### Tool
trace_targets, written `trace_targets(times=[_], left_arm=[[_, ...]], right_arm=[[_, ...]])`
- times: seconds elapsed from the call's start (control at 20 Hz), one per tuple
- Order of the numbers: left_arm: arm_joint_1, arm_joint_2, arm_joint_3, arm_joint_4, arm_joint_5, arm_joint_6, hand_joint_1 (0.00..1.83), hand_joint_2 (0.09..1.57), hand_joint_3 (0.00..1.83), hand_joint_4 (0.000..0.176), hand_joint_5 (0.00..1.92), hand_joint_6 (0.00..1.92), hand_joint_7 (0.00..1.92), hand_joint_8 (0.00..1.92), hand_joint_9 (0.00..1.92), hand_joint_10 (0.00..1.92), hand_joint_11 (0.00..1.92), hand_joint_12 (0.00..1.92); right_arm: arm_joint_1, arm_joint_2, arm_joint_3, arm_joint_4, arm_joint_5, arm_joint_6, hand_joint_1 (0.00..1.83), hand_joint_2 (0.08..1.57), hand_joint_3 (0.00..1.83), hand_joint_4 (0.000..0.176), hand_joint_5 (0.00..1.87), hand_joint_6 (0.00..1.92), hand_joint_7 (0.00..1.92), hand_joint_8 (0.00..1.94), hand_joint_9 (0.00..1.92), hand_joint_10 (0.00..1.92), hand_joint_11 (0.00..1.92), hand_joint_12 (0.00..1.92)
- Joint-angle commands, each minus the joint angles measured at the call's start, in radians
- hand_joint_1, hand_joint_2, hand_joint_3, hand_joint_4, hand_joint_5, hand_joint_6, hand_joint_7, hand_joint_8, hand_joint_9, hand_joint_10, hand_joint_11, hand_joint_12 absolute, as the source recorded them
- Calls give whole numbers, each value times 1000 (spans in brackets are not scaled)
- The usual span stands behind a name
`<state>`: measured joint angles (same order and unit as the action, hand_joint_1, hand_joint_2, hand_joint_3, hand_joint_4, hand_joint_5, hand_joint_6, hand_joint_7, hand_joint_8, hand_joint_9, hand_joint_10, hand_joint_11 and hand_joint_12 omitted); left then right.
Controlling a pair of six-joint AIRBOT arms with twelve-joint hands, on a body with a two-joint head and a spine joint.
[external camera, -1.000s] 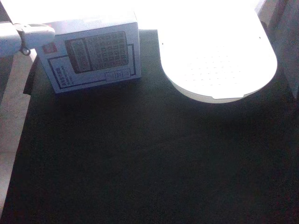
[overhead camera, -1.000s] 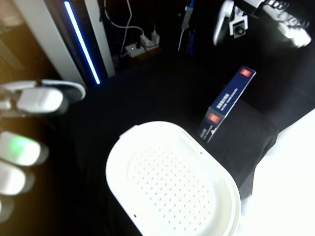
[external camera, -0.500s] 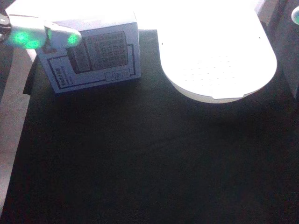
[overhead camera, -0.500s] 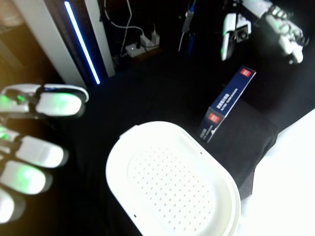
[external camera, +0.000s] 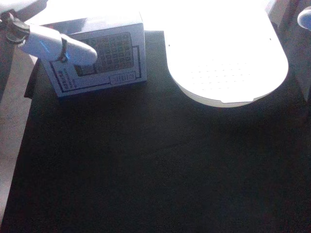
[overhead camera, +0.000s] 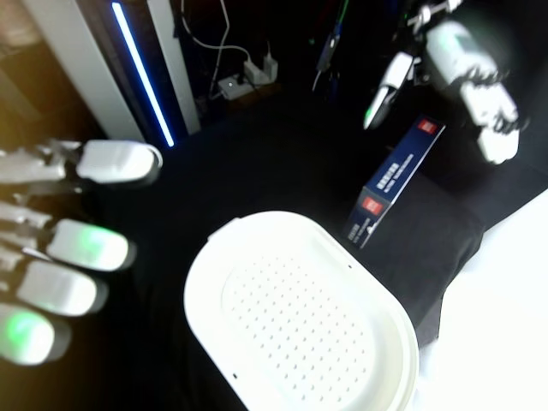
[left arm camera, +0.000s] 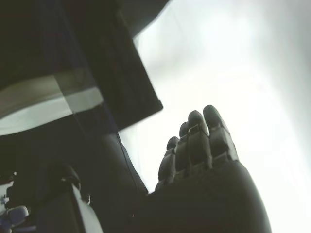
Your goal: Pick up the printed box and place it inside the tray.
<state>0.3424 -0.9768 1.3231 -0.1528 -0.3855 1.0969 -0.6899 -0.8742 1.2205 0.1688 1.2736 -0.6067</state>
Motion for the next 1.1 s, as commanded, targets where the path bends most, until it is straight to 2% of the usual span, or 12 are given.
trace_targets(times=[0.0, 0.1, 0.35, 0.45, 0.5, 0.55, 0.6, 0.65, 0.75, 0.85, 0.95, 1.05], left_arm=[[-13, -3, 15, -2, -90, -4, 501, 740, 0, 0, 0, 0, 84, 0, 191, 0, 0, 458], [-11, -33, 42, -1, -50, -4, 595, 781, 7, 0, 0, 0, 62, 0, 146, 1, 0, 321], [13, -77, 70, 2, -9, -3, 739, 740, 3, 0, 0, 0, 148, 8, 188, 7, 80, 381], [24, -83, 70, 5, -9, -4, 903, 874, 3, 0, 267, 12, 353, 10, 391, 17, 227, 522], [28, -88, 70, 5, -13, -4, 1049, 926, 3, 0, 555, 36, 644, 32, 678, 42, 446, 647], [30, -92, 70, 7, -18, -3, 1123, 961, 0, 0, 741, 33, 834, 28, 870, 49, 588, 784], [31, -95, 70, 8, -22, -3, 1338, 1042, 2, 0, 888, 684, 1066, 552, 1076, 749, 882, 946], [33, -98, 70, 8, -32, -4, 1304, 1047, 0, 0, 1000, 725, 1216, 661, 1244, 643, 1046, 1115], [40, -102, 70, 7, -50, -16, 1289, 1065, 0, 0, 980, 773, 1210, 788, 1430, 528, 1229, 1138], [41, -102, 71, 4, -62, -28, 1284, 1078, 0, 0, 948, 813, 1183, 846, 1435, 382, 1180, 1120], [39, -98, 79, 4, -78, -49, 1288, 1063, 0, 0, 969, 812, 1230, 740, 1455, 355, 1193, 1158], [20, -76, 77, 4, -102, -74, 1281, 1082, 1, 0, 941, 827, 1169, 867, 1443, 319, 1231, 1092]], right_arm=[[18, 6, 7, 21, 115, 4, 650, 843, 0, 136, 50, 0, 141, 0, 92, 2, 0, 409], [18, 5, 7, 21, 116, 4, 668, 848, 0, 124, 42, 0, 144, 2, 92, 3, 0, 409], [22, 0, 8, 19, 116, 4, 676, 874, 0, 139, 25, 0, 170, 3, 151, 7, 0, 509], [23, -3, 7, 17, 116, 4, 733, 868, 0, 165, 49, 3, 177, 1, 155, 2, 0, 409], [23, -3, 7, 17, 116, 4, 749, 849, 0, 159, 40, 1, 160, 0, 136, 0, 0, 352], [23, -4, 8, 17, 116, 4, 764, 840, 0, 161, 48, 2, 160, 0, 134, 0, 0, 302], [23, -4, 8, 16, 116, 4, 751, 846, 0, 149, 41, 1, 148, 1, 130, 0, 0, 245], [23, -5, 7, 15, 116, 4, 734, 850, 0, 171, 32, 1, 147, 0, 121, 1, 0, 189], [23, -9, 8, 14, 116, 4, 737, 832, 0, 176, 0, 0, 99, 1, 105, 0, 0, 147], [23, -11, 8, 12, 116, 4, 686, 840, 0, 176, 0, 0, 52, 0, 94, 0, 0, 183], [23, -11, 10, 12, 116, 4, 637, 886, 9, 176, 0, 0, 28, 0, 73, 0, 0, 343], [23, -15, 14, 12, 116, 4, 653, 891, 9, 176, 0, 0, 8, 7, 80, 2, 0, 484]])
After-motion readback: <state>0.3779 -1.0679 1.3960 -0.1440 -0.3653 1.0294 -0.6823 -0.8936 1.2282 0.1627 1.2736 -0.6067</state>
